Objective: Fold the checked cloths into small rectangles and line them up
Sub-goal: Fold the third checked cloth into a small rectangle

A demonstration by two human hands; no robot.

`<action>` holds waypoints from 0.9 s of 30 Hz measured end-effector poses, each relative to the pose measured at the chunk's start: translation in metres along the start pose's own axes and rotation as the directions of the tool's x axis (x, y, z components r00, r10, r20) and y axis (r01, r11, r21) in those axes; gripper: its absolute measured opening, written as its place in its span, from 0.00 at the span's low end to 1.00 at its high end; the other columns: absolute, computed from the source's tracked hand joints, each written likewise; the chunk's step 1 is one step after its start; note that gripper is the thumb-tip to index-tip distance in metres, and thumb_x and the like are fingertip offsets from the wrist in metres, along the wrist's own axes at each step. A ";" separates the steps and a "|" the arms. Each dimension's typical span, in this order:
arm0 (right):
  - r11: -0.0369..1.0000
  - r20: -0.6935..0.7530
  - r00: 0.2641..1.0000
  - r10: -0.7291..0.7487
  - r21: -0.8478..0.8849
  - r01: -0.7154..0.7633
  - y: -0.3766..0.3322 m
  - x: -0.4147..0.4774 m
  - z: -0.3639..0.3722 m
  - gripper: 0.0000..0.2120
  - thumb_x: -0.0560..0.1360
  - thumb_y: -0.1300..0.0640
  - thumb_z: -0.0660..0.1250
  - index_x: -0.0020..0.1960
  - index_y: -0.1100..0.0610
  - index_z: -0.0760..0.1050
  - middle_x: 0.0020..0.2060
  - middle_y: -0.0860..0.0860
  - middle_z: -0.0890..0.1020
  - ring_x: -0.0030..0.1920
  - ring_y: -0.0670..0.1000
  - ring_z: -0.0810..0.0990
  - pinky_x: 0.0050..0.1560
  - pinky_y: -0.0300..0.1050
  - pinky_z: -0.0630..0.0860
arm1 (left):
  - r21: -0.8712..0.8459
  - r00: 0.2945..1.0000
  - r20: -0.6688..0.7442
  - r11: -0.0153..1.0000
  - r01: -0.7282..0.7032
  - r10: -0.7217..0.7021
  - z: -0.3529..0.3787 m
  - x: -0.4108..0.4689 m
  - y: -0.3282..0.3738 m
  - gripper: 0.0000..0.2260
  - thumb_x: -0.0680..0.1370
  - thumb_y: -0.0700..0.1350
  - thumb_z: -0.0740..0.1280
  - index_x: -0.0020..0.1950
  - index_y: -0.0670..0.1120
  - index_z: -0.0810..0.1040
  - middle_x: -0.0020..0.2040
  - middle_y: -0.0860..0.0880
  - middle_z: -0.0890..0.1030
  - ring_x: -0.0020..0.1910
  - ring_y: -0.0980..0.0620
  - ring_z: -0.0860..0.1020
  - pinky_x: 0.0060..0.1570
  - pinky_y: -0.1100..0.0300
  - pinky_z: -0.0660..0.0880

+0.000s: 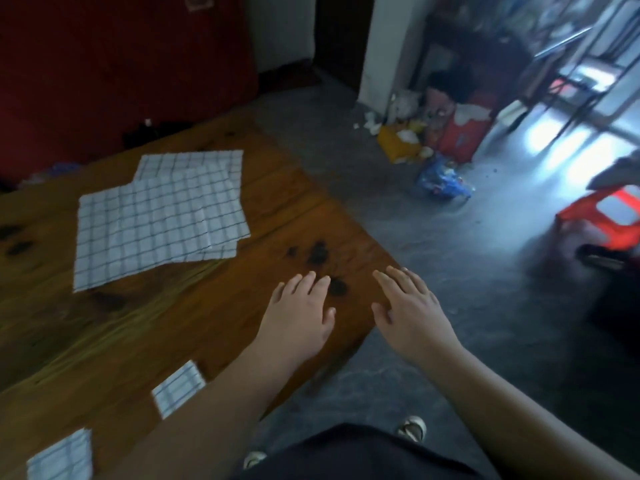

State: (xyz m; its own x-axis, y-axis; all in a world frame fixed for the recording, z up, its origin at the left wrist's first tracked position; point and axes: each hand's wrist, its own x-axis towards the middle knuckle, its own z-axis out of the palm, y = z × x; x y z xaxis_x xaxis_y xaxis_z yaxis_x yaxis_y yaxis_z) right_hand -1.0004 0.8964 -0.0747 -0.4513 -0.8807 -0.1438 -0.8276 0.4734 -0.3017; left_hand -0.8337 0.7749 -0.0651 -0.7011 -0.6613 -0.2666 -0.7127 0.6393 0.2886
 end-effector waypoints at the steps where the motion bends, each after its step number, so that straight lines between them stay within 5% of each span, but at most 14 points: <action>1: 1.000 -0.018 1.000 0.013 0.002 -0.013 0.021 0.001 -0.012 0.31 0.80 0.38 0.52 0.81 0.46 0.58 0.80 0.50 0.62 0.81 0.53 0.54 0.78 0.57 0.60 | 0.006 1.000 -0.004 1.000 -0.017 0.017 0.001 0.013 0.023 0.28 0.84 0.58 0.56 0.83 0.55 0.51 0.83 0.50 0.54 0.82 0.48 0.51 0.79 0.47 0.49; 14: 0.957 -0.180 0.940 0.288 0.077 -0.279 0.288 0.011 -0.153 0.34 0.82 0.41 0.59 0.83 0.44 0.49 0.83 0.48 0.52 0.82 0.52 0.46 0.81 0.53 0.49 | 0.012 0.963 -0.039 0.963 -0.268 0.268 0.003 0.167 0.321 0.29 0.83 0.60 0.57 0.83 0.54 0.52 0.83 0.50 0.55 0.82 0.49 0.52 0.80 0.50 0.48; 27: 0.917 -0.217 0.891 0.398 0.131 -0.378 0.445 0.174 -0.238 0.32 0.82 0.39 0.56 0.83 0.45 0.51 0.83 0.50 0.54 0.82 0.53 0.48 0.80 0.51 0.48 | 0.045 0.937 -0.006 0.936 -0.349 0.350 -0.019 0.409 0.453 0.30 0.83 0.60 0.58 0.82 0.53 0.54 0.82 0.48 0.57 0.81 0.47 0.54 0.79 0.49 0.51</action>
State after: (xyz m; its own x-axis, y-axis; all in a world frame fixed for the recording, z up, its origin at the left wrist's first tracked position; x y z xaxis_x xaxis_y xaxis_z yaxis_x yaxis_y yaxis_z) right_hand -1.5263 0.9580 -0.0090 -0.8042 -0.5927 -0.0438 -0.5444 0.7643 -0.3456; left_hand -1.4428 0.7865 -0.0264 -0.9061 -0.3980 -0.1435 -0.4231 0.8470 0.3219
